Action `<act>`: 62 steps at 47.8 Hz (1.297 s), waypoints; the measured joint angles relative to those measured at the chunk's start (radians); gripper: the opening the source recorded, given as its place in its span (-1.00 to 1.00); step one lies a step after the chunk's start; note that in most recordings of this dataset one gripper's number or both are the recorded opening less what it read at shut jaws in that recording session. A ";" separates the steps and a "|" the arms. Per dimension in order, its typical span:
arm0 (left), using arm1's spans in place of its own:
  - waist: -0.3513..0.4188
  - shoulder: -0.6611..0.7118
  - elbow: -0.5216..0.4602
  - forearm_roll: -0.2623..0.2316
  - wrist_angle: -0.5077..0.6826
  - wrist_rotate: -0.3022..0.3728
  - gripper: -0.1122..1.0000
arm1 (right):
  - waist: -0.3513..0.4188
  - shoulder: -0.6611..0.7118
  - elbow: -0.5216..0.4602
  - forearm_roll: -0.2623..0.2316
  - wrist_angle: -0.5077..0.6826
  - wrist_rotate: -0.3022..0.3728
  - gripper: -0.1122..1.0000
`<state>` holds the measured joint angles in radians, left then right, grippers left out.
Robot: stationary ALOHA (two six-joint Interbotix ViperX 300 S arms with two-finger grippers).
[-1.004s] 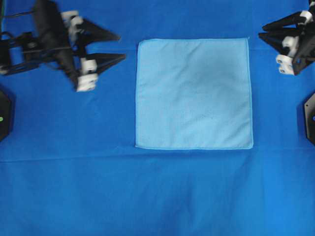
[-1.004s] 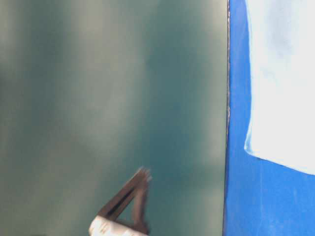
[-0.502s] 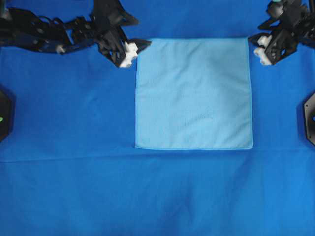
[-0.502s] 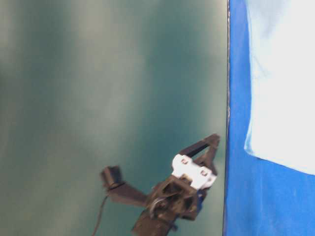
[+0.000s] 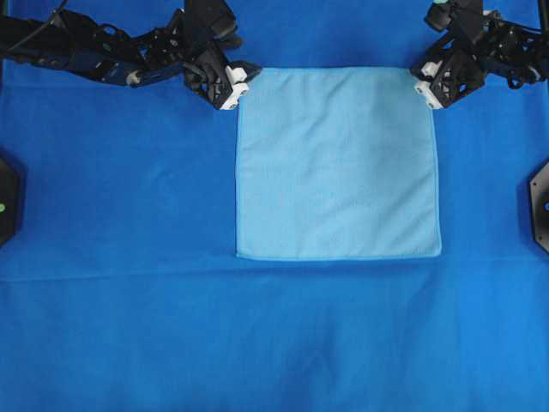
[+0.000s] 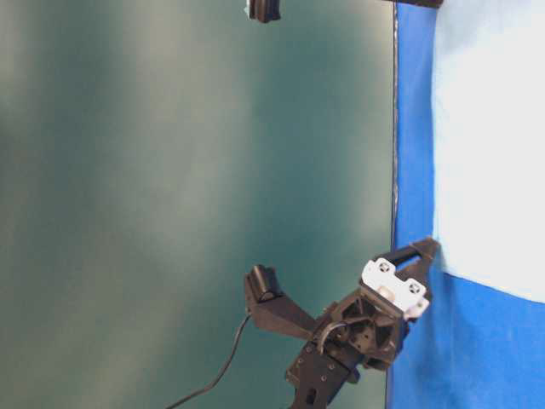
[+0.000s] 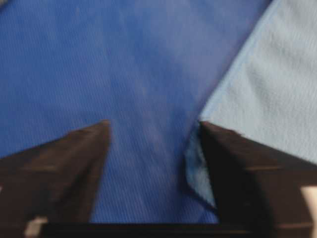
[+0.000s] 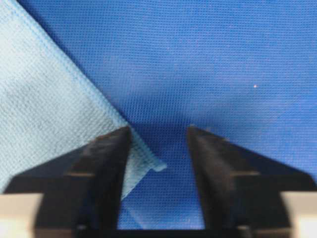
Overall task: Fold the light blue towel.
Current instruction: 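Move both grippers to the towel's two far corners, then grasp far corners and fold them toward the near edge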
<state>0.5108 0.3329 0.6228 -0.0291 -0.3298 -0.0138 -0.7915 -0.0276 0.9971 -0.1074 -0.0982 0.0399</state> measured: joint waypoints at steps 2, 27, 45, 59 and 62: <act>-0.002 0.000 0.000 0.002 0.014 0.005 -0.09 | 0.000 0.000 0.000 -0.002 0.008 -0.003 -0.18; -0.031 0.000 -0.003 0.000 0.043 0.048 -0.78 | 0.000 -0.009 0.003 -0.008 0.067 -0.006 -0.80; -0.029 -0.097 -0.026 0.002 0.117 0.114 -0.78 | 0.000 -0.163 0.011 -0.008 0.084 0.003 -0.80; -0.031 -0.127 -0.026 0.002 0.127 0.120 -0.78 | 0.005 -0.233 0.025 -0.008 0.127 0.006 -0.80; -0.034 -0.127 -0.025 0.002 0.129 0.120 -0.78 | 0.008 -0.235 0.026 -0.006 0.129 0.008 -0.80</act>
<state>0.4771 0.2056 0.5983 -0.0276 -0.2010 0.1058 -0.7839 -0.2623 1.0232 -0.1135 0.0307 0.0476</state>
